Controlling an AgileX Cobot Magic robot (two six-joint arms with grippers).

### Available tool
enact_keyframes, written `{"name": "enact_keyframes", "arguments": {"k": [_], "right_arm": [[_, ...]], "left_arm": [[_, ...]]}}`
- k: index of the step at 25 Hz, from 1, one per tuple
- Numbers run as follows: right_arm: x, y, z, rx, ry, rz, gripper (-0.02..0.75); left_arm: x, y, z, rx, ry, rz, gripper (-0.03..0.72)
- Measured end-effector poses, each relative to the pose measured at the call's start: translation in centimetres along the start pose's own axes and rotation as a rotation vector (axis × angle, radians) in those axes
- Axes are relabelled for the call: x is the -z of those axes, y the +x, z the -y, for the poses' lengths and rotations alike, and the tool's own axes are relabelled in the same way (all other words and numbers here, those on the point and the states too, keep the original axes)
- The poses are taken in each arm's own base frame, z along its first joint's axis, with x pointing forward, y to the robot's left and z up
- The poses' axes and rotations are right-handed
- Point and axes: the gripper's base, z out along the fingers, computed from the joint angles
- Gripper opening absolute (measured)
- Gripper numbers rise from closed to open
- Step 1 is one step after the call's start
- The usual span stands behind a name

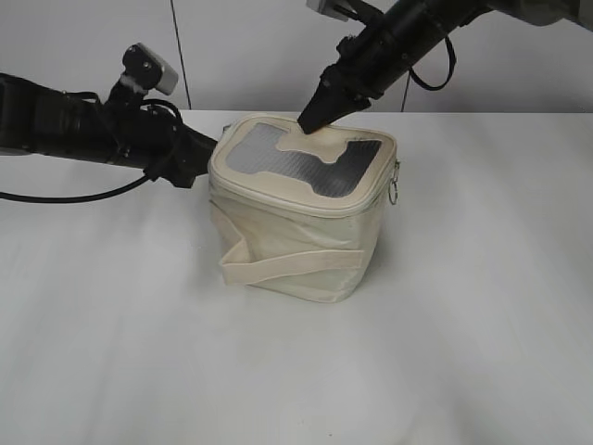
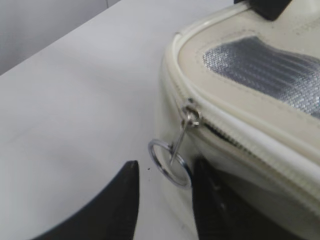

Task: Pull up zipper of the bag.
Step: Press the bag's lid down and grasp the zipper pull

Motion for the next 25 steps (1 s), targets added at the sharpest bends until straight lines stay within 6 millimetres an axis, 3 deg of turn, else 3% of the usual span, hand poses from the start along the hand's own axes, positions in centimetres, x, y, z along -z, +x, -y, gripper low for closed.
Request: {"name": "enact_keyframes", "arguments": {"k": [9,16,25], "right_arm": [[0.00,0.02,0.03,0.002,0.004,-0.002,0.048],[0.00,0.01,0.03,0.001,0.003,-0.001,0.048],[0.00,0.01,0.01,0.001,0.001,-0.001,0.048]], "left_arm": [[-0.17,-0.45,-0.37,0.004,-0.022,0.020,0.228],[-0.48,-0.54,-0.13,-0.004,-0.018,0.030,-0.004],[-0.17,0.04,0.09,-0.007,-0.011,-0.057,-0.008]]}}
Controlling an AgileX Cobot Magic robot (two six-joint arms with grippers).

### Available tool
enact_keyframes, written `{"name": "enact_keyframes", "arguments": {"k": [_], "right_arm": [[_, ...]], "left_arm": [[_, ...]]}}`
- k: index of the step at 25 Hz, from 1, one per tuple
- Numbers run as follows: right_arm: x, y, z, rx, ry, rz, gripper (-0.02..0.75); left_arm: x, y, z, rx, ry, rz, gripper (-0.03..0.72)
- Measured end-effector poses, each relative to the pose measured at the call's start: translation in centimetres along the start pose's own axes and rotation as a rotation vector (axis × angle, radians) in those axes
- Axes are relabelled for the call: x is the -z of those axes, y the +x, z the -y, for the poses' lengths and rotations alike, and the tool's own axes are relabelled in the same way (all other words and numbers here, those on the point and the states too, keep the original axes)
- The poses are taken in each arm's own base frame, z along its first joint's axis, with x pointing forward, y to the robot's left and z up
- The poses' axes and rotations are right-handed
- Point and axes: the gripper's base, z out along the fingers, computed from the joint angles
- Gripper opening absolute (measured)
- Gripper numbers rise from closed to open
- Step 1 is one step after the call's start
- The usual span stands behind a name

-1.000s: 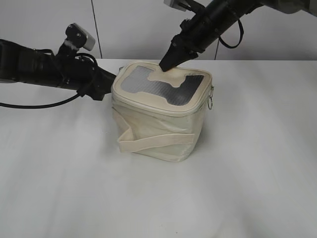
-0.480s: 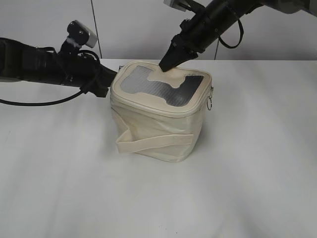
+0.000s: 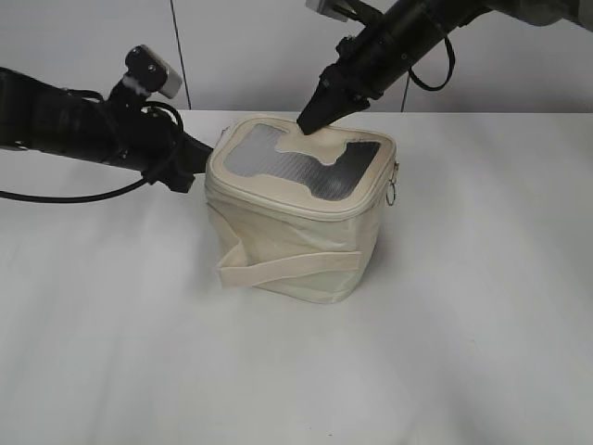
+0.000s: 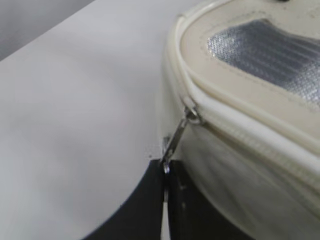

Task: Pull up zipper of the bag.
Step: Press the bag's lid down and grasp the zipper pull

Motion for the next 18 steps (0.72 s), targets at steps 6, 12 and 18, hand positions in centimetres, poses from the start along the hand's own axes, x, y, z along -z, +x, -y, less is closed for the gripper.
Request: {"name": "enact_keyframes", "arguments": {"k": [6,12,18], "right_arm": [[0.0,0.0,0.0,-0.017,0.000,0.000,0.048],[-0.1,-0.1,-0.1,-0.019,-0.005,0.003,0.048],[-0.2,-0.1,-0.3,-0.020,-0.015,0.005,0.048]], "left_arm": [[2.3,0.0,1.3,0.006,-0.048,-0.038,-0.008],[5.0,0.2,3.1,0.050,-0.111,-0.045,-0.008],[7.2,0.2,4.9,0.082,-0.134,-0.027,-0.008]]}}
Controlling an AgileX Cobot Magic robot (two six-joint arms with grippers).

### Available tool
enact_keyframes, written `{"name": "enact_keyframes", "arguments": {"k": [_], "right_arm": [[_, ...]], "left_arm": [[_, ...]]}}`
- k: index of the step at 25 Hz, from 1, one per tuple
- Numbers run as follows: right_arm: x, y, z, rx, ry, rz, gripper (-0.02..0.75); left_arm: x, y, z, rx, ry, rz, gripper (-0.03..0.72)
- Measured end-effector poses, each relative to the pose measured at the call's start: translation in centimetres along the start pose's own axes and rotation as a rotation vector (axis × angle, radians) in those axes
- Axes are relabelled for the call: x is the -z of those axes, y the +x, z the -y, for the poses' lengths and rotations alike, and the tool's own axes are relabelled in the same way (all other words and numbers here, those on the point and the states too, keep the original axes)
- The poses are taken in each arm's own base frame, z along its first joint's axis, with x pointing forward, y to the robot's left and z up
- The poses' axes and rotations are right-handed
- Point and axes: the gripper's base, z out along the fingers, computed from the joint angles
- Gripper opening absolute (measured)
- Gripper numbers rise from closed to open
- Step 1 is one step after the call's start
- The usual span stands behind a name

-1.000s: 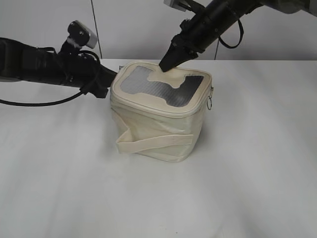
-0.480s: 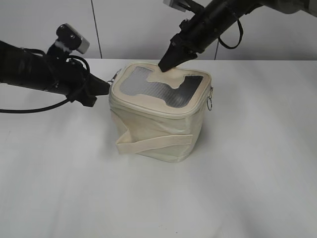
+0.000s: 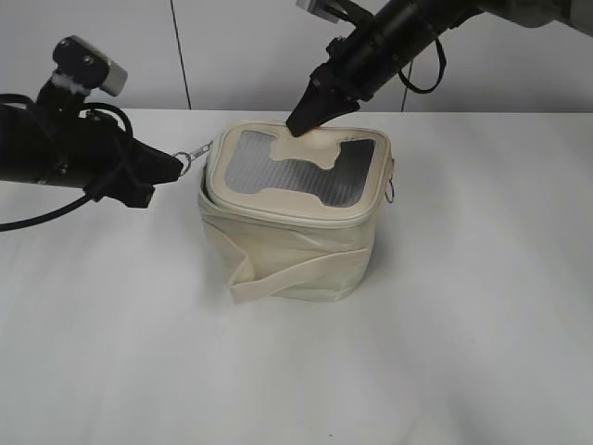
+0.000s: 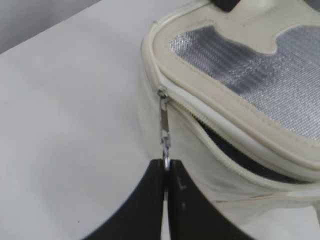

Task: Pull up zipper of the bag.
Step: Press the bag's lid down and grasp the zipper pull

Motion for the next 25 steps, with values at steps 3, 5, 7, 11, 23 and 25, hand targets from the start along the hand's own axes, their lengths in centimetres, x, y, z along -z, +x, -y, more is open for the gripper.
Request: {"name": "enact_keyframes", "arguments": {"k": [3,5,7,11,23,25], "right_arm": [[-0.2,-0.1,-0.3,-0.004,-0.010,0.003,0.048],[-0.4,-0.2,-0.5,-0.007,-0.020,0.005,0.048],[-0.5,-0.3,-0.7,-0.020,-0.026,0.007,0.047],[-0.5,-0.3,-0.8,-0.034,-0.034,0.012,0.046],[-0.6,-0.3,-0.8,-0.097,-0.049,0.019,0.045],[-0.6,-0.3,-0.7,-0.102,-0.048,0.019,0.045]], "left_arm": [[1.3,0.5,1.0,0.059,-0.002,0.002,-0.008],[2.1,0.9,1.6,0.081,-0.004,0.002,-0.008],[2.7,1.2,2.1,0.086,-0.009,0.001,-0.008],[3.6,0.9,2.4,0.130,-0.019,0.024,-0.008],[4.0,2.6,4.4,0.298,0.109,0.001,-0.008],[4.1,2.7,4.8,0.301,0.148,-0.008,-0.008]]}}
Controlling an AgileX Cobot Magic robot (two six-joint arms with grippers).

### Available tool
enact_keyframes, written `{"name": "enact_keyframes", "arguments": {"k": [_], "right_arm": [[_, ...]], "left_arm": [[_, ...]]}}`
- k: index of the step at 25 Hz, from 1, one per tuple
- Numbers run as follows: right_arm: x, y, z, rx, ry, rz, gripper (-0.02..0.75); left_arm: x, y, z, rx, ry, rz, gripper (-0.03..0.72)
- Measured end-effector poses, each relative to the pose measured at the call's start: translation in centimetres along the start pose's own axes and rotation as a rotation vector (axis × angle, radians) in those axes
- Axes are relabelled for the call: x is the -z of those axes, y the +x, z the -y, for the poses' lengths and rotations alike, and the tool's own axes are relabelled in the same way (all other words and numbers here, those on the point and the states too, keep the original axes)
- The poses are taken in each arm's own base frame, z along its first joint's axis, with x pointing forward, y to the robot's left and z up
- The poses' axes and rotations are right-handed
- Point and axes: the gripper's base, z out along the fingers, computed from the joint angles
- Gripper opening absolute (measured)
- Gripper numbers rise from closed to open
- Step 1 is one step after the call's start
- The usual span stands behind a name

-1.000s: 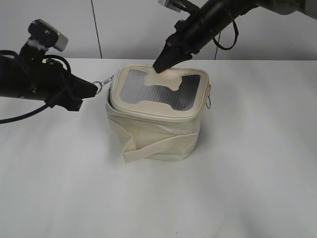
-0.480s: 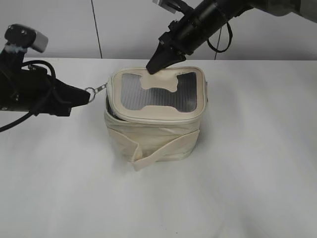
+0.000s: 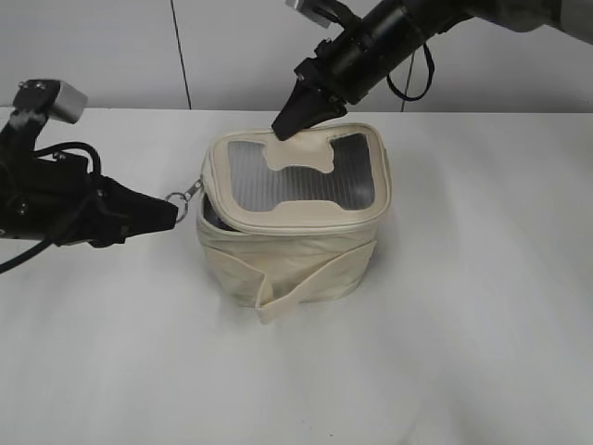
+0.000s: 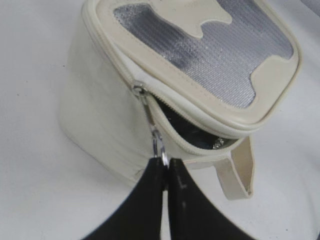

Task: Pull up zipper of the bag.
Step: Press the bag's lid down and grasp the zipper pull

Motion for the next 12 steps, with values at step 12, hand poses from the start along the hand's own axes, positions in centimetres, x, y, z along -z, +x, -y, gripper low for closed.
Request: {"name": "enact_keyframes", "arguments": {"k": [12], "right_arm": [[-0.2,0.0,-0.1,-0.061,-0.014,0.005,0.045]], "left_arm": [[2.2,0.1,1.4,0.018,-0.004,-0.095,-0.008]]}}
